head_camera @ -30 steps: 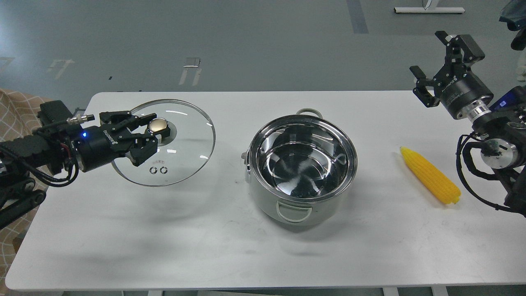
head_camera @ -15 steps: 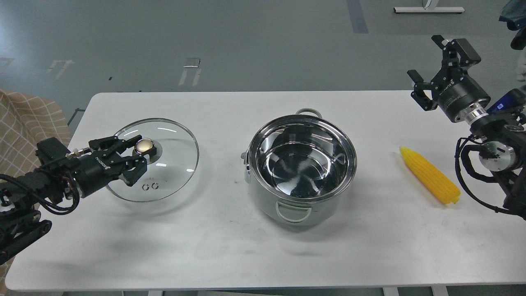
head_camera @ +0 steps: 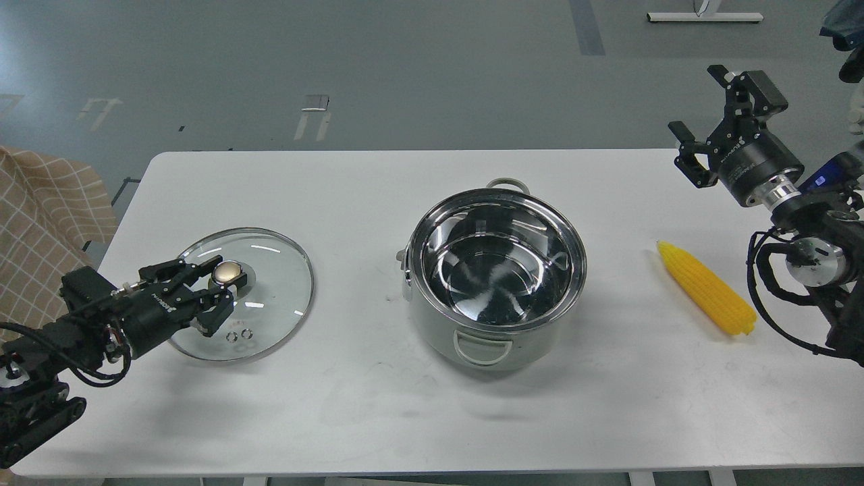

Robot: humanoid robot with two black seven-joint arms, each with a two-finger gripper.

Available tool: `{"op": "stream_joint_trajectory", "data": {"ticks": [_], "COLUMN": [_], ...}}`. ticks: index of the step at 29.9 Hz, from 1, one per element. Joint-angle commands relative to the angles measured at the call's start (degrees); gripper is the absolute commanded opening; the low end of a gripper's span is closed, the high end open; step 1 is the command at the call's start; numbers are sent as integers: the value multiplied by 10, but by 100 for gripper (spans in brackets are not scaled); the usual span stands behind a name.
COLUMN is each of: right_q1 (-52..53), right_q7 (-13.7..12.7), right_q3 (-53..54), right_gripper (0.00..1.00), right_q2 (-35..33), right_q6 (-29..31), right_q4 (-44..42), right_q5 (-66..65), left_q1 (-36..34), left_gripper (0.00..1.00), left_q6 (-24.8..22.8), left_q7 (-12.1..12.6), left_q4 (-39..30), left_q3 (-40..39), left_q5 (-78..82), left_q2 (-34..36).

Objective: Open pot and put corn in
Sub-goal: 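Release the lid and raise the left gripper away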

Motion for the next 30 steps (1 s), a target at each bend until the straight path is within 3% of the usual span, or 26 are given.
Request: {"op": "stream_joint_trajectory", "data": {"ticks": [1,6,13,18,21,23,30], "right_q1": [0,-1,2,30,73,105,175], "right_q7": [0,0,0,0,0,0,0], "right_q3": [0,0,0,-20,-79,-121,-247], "right_gripper": [98,98,98,98,98,98,98], "right_q2": [0,-3,-12,-67,-90,-136,-198], "right_q6": [0,0,0,0,0,0,-18], "right_q4": [-1,0,4,27,42,77,142], "right_q5": [0,0,-1,-89,-225,-334,-608], "left_q1": [-1,-10,-64,-149,-213,-257,-317], "left_gripper": [65,83,86,86,86,86,87], "left_q6": [-1,-1,-9,-122,-195,-272,-375], "left_q7": [0,0,0,0,0,0,0], "left_q4": [4,2,-62,-132,-140,-139,-142], "left_q3": [0,-7,-7,-11,-14,-17,-42], "left_q5": [0,-7,-142,-322,-477,-608,-854], "left_q2": [-5,-6,35,79,75,60,20]}}
